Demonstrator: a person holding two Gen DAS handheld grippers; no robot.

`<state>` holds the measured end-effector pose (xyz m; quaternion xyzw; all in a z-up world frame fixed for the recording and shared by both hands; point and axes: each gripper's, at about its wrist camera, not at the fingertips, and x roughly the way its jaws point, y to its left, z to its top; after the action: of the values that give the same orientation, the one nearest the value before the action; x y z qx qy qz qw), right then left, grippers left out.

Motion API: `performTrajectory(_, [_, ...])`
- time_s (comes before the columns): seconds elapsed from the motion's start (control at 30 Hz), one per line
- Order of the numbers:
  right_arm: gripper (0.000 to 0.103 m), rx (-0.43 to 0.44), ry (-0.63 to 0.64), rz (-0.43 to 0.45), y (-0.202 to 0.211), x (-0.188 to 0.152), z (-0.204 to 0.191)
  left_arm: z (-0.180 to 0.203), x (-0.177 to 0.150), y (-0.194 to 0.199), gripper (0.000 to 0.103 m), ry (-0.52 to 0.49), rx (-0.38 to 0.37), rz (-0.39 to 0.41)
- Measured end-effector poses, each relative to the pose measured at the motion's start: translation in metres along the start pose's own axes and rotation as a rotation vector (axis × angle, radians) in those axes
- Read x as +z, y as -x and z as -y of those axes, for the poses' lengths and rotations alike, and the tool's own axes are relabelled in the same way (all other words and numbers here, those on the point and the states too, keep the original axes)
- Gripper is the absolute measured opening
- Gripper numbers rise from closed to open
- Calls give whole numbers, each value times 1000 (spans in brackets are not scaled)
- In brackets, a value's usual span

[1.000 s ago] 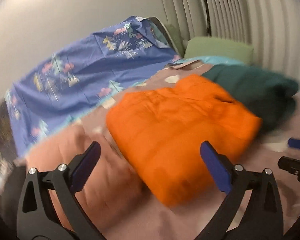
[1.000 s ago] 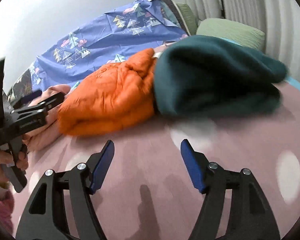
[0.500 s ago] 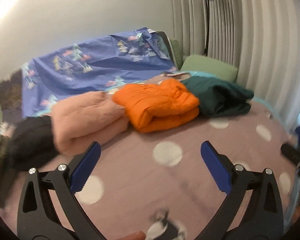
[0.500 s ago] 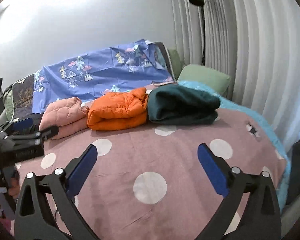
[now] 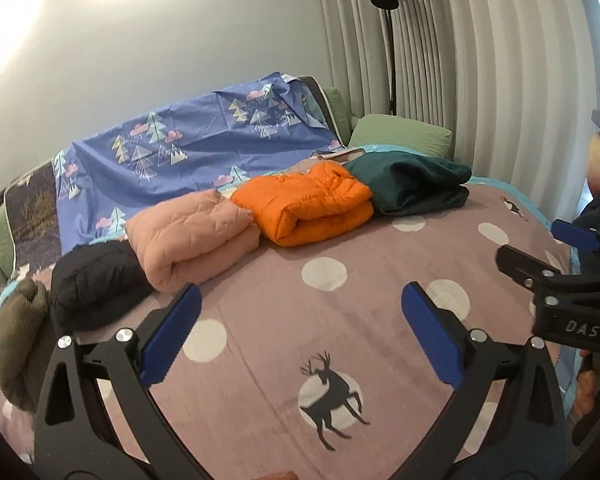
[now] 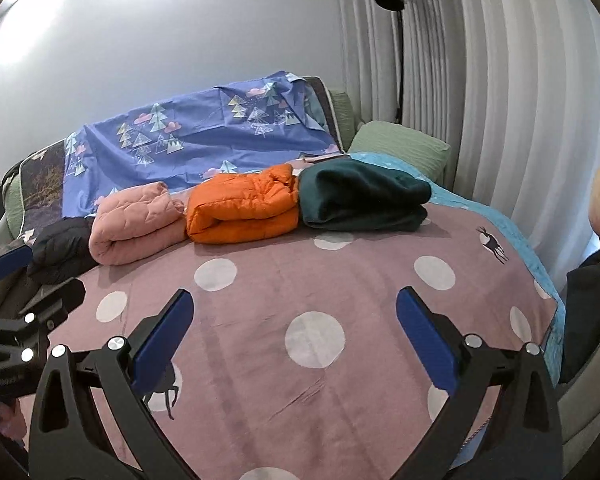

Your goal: Fold large clothes

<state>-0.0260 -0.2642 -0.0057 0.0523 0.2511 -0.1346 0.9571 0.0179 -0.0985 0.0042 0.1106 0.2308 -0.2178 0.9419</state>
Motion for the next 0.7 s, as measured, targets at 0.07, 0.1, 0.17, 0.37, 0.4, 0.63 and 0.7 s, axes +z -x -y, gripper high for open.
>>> performTrajectory(0.07, [101,5,14,3,1,0,-5,-2,-4,4,101,8,11,-1])
performTrajectory(0.1, [101,7,21,6,1,0,-8,-2,-4,4,101,8,16,-3])
performTrajectory(0.17, [101,7,30,11,2,0,-12,-4,-7,6,101,4,28,-9])
performTrajectory(0.37, [101,15,58,30,7,0,-22,-10,-11,11,101,22,36,-20])
performTrajectory(0.4, [101,11,62,33,8,0,-23,-11,-11,12,101,26,35,-19])
performTrajectory(0.63, [101,-2,61,43,11,0,-23,-10,-10,15,101,24,47,-12])
performTrajectory(0.7, [101,-7,60,39,11,-1,-23,-10,-11,16,101,26,47,-10])
